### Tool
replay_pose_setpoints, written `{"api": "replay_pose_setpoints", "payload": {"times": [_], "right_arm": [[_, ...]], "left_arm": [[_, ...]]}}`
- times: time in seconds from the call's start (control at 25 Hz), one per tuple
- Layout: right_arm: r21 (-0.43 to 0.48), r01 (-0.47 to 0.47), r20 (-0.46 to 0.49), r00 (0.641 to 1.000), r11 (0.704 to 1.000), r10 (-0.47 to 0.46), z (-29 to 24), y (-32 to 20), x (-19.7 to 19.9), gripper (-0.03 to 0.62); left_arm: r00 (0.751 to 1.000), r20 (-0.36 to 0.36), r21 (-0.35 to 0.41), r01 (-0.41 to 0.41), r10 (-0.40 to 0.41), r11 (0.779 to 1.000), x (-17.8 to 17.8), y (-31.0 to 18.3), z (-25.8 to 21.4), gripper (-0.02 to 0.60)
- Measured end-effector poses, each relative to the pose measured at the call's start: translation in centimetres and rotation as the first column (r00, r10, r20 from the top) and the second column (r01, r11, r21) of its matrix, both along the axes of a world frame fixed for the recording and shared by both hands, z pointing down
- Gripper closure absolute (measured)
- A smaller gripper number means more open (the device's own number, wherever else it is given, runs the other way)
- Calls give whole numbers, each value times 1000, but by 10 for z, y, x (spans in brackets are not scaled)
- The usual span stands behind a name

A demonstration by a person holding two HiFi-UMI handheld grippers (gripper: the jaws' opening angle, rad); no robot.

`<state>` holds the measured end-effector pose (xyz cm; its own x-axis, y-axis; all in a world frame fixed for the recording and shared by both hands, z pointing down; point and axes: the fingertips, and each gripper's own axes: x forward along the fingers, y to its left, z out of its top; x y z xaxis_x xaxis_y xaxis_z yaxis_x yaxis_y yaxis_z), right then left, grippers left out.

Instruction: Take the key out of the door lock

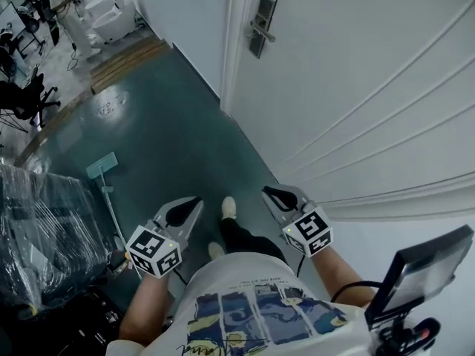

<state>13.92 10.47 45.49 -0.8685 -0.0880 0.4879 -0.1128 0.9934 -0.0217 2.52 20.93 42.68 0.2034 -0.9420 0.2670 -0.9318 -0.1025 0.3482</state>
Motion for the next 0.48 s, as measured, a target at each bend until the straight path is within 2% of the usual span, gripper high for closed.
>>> {"api": "replay_pose_setpoints", "payload": {"times": [0.32, 0.48], "right_arm": [[-6, 25, 73, 997, 1000, -25, -6, -98, -75, 579], [37, 58, 99, 993, 998, -62, -10, -127, -98, 579]], "left_arm": [[998, 64, -8, 16, -15, 1000, -60, -88, -16, 577], [997, 75, 1, 17, -17, 1000, -76, -129, -19, 577]]}}
